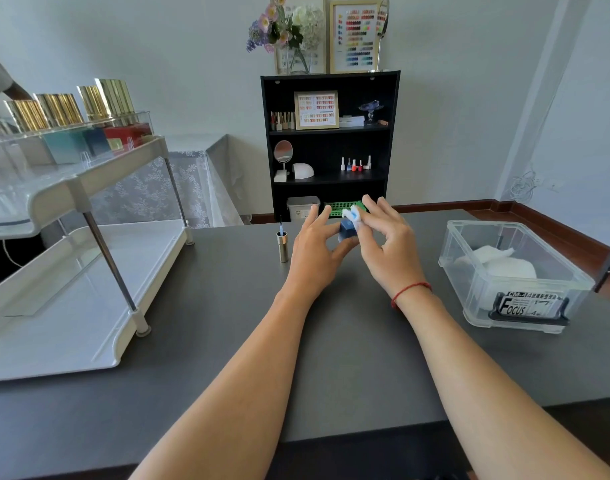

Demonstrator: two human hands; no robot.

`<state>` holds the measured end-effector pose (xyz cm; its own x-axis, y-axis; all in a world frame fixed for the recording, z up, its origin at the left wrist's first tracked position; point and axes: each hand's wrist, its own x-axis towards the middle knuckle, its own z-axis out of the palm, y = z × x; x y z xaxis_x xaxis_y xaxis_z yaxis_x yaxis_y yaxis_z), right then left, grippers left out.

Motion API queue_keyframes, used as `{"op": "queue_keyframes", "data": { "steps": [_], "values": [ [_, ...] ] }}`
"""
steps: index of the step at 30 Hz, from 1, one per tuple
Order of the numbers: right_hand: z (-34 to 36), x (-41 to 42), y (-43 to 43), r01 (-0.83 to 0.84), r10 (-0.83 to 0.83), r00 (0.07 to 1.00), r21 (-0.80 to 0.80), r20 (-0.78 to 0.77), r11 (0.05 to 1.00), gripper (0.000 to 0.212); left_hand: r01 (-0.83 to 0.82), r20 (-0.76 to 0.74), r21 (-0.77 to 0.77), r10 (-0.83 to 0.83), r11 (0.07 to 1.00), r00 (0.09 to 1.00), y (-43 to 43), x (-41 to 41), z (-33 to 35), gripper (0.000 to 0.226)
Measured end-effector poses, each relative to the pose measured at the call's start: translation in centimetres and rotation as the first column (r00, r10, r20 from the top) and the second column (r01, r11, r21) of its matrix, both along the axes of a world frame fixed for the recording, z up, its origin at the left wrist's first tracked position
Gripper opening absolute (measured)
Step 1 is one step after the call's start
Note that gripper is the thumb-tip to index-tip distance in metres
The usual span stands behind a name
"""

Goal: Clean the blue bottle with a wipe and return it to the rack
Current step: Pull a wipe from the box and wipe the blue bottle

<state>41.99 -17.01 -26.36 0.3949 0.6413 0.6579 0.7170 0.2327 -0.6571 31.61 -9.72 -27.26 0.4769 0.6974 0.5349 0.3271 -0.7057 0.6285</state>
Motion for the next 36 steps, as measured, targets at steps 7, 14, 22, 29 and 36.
{"op": "queue_keyframes", "data": {
  "steps": [7,14,22,29,36],
  "values": [
    [-0.1,0.8,0.0,0.058,-0.06,0.989,0.024,0.137,0.998,0.025,0.029,0.017,0.031,-0.03,0.999,0.999,0.8,0.2,-0.6,0.037],
    [0.1,0.8,0.0,0.103,-0.108,0.986,0.047,0.13,0.994,0.023,0.027,0.033,0.048,-0.028,0.999,0.999,0.4,0.3,-0.4,0.034],
    [0.1,0.1,0.5,0.082,-0.086,0.995,0.071,0.059,0.994,0.021,0.029,0.033,0.05,-0.031,0.998,0.999,0.5,0.2,-0.3,0.03],
    [0.7,-0.5,-0.2,0.139,-0.098,0.962,0.145,-0.255,0.98,0.028,-0.022,-0.001,0.02,0.022,1.0,1.0,0.0,0.3,0.1,0.036],
    [0.5,-0.4,-0.2,0.036,-0.019,0.937,0.04,-0.349,0.999,0.03,0.02,0.027,0.04,-0.021,0.999,0.999,0.0,0.2,0.1,0.032]
  ]
}}
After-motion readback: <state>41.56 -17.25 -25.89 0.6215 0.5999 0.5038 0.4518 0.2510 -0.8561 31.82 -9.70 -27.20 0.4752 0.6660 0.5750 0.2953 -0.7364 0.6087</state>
